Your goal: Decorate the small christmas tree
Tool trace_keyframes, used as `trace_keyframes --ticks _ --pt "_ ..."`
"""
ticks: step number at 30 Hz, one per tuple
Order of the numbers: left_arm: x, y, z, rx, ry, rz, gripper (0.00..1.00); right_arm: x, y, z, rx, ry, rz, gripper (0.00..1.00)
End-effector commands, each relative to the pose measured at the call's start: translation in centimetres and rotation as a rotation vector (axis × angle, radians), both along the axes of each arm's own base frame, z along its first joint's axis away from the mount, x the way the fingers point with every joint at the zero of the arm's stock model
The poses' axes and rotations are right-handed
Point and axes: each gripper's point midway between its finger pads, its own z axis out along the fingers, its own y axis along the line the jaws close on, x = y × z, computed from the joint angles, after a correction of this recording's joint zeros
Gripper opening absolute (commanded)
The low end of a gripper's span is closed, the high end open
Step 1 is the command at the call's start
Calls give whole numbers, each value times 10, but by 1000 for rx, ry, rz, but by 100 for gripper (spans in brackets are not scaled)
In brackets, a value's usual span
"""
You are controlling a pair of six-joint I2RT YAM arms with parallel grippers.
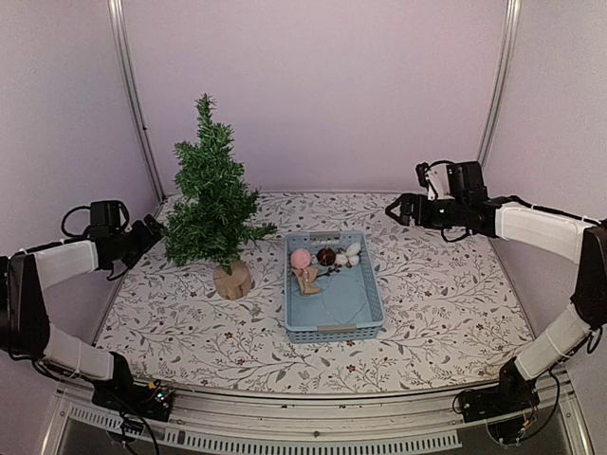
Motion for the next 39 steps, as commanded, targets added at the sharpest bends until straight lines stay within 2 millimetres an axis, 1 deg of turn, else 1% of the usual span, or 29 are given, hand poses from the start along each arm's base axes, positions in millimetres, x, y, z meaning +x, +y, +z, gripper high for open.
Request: trace_keyframes --ticks 1,5,8,9,11,12,13,14,16,18,20,24,28,32,35,36,39 --pt "3 0 26 -10 -56 -10 99 -17 32 -17 -157 71 90 99" --pt "0 0 28 -10 -52 -9 99 -35 61 -39 -270 128 140 99" --pt "-1 -2 28 -21 -48 -17 99 -49 82 -63 -344 178 176 99" --pt "-1 -2 26 -25 -44 -20 99 -52 87 -75 -372 200 182 99" --pt "-1 -4 24 -31 -35 -23 99 -59 97 -93 -422 229 191 99" --pt "-2 -4 23 -33 -32 -24 99 -58 97 -100 -442 241 184 99" --pt "-2 -4 22 -33 -29 -25 99 -58 97 -113 -473 263 168 99" --pt "-3 -4 21 -33 -25 -26 99 -55 92 -122 -505 274 142 99" --pt "-5 -5 20 -33 -21 -28 99 -51 85 -137 -546 296 103 99" --pt "-7 -5 20 -34 -26 -29 99 -48 79 -145 -581 302 71 98" --pt "-8 -6 19 -36 -27 -29 99 -46 69 -152 -630 302 32 96" --pt "-8 -6 16 -41 -20 -29 99 -38 45 -157 -693 297 -40 92" --pt "-7 -8 10 -51 -7 -35 99 -23 10 -164 -692 329 -110 85" --pt "-6 -10 7 -61 -3 -45 99 -6 -20 -162 -667 327 -151 77" --pt "-7 -12 4 -66 2 -53 99 10 -54 -161 -650 335 -202 72" --pt "-7 -12 4 -67 3 -55 99 17 -72 -160 -641 343 -238 70" --pt "-8 -14 1 -72 6 -64 99 31 -112 -156 -607 351 -311 68"
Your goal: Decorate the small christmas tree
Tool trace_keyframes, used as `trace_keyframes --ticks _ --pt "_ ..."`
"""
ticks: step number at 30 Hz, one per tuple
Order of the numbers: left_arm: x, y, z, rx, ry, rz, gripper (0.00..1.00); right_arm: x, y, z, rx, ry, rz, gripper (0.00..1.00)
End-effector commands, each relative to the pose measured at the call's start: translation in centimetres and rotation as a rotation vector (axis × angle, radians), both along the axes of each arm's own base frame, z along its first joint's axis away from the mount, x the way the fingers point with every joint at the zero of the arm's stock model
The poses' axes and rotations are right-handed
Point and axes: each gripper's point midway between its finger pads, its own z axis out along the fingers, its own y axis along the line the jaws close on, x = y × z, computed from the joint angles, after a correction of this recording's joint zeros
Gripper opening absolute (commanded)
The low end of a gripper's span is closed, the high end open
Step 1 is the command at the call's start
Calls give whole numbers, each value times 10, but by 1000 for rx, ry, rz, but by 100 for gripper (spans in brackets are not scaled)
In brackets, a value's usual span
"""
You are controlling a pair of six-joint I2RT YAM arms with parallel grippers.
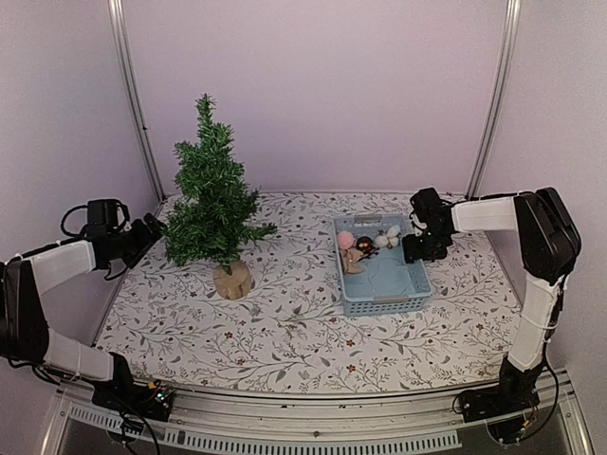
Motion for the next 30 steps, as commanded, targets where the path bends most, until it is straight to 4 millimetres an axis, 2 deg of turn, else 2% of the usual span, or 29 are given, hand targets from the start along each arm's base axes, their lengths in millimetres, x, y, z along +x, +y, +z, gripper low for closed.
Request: trace_keyframes --ticks 1,5,10,16,20,25,28,30 --pt "0 -3 -8 -19 6 -19 99 23 -67 10 -9 -51 -110 68" --pt "0 -10 -10 -35 -7 -59 99 37 -109 12 -9 -73 -163 68" --pt "-1 -24 -9 -74 -67 -127 99 55 -146 17 20 -119 -191 66" --pt "-14 -39 -16 -104 -100 -207 97 73 -162 21 -78 -142 -112 57" --pt "-23 -50 -22 -147 -116 -258 90 87 -179 28 -202 -151 -97 55" --pt "-35 -65 -36 -217 -113 -314 83 104 -204 49 -363 -164 -134 59" --pt "-40 -74 -42 -235 -103 -343 79 108 -205 55 -364 -170 -151 65" --pt "-41 -81 -43 -234 -101 -367 77 109 -204 64 -348 -179 -162 73"
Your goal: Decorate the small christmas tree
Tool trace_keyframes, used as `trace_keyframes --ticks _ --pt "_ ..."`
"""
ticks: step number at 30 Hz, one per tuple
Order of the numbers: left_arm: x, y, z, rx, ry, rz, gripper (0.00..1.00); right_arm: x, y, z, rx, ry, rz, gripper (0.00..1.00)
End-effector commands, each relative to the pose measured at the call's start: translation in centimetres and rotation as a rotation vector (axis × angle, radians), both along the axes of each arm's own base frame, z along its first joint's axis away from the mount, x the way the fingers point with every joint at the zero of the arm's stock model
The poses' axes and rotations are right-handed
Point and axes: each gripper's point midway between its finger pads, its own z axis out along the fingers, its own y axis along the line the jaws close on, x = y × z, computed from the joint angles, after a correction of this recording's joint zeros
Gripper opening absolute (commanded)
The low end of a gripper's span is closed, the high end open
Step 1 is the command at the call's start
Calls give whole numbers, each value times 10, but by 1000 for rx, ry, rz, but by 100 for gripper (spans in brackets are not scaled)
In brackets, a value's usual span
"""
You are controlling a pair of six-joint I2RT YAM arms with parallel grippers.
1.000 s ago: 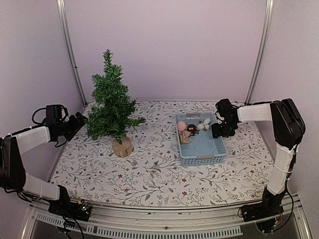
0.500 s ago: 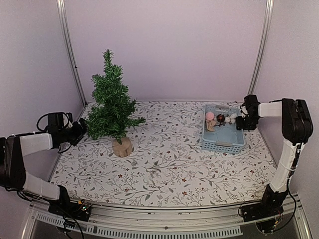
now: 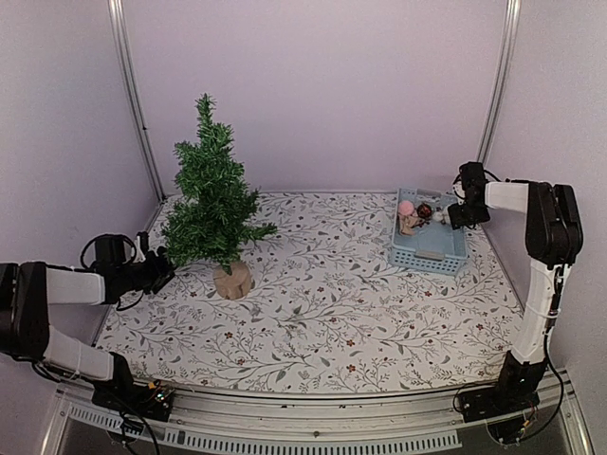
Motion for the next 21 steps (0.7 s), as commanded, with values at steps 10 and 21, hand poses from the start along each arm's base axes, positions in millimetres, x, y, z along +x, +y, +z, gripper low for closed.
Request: trace_keyframes --ticks 10,21 --pt "-3 -51 -5 -47 -30 -183 65 1 35 62 198 -108 86 89" --pt "-7 -85 -32 -44 38 -263 54 -51 188 76 463 -50 384 88"
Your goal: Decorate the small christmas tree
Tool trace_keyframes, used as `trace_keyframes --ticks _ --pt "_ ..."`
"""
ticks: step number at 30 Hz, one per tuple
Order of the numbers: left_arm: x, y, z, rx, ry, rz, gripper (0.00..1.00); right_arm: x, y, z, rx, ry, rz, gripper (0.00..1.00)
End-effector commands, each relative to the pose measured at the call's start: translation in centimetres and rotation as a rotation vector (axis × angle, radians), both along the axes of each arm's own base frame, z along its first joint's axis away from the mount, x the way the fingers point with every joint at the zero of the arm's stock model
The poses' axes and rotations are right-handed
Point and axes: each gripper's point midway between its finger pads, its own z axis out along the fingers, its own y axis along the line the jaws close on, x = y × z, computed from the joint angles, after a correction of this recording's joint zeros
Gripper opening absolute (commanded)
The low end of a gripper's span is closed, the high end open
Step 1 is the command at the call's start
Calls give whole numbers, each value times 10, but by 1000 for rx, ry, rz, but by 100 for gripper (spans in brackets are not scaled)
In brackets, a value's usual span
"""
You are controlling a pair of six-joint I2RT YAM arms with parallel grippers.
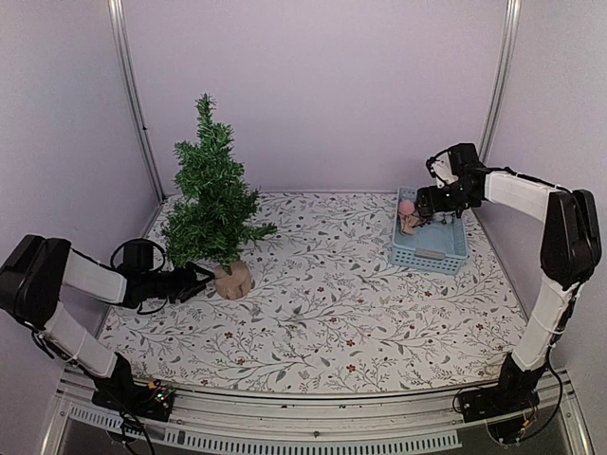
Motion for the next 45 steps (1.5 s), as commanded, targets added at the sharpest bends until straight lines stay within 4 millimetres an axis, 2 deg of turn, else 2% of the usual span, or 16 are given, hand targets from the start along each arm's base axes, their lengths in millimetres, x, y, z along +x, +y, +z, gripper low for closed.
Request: trace_keyframes --ticks 1,6,9,12,14,18,21,26,31,36,39,43,45 --pt "8 -11 0 4 -20 -24 52 -29 66 -1 96 51 124 88" --pt "15 -21 -7 23 -3 -42 48 -43 124 11 149 28 249 85" --pt "19 -26 -11 32 3 -47 46 -47 150 8 190 50 281 83" --pt "23 -34 -14 38 5 -68 43 -49 171 -7 190 89 313 81" --pt "24 -41 -19 45 15 -88 39 -49 177 -28 174 135 312 80" --pt "26 -57 -24 54 21 -125 34 -50 175 -61 153 213 288 77" --pt "26 -70 -28 56 27 -152 33 -55 172 -76 136 246 280 76" --pt "23 -93 -32 50 37 -196 31 -66 159 -93 89 292 255 75" --pt "19 -112 -30 42 34 -228 31 -78 142 -103 31 315 217 75" --pt "13 -128 -29 31 36 -258 31 -89 130 -99 9 304 191 75" --pt "7 -136 -29 18 38 -278 31 -90 130 -88 28 279 194 75" --pt "2 -144 -24 -10 22 -305 33 -86 137 -55 90 207 221 75" --pt "1 -144 -22 -10 10 -312 36 -79 136 -29 134 146 226 75"
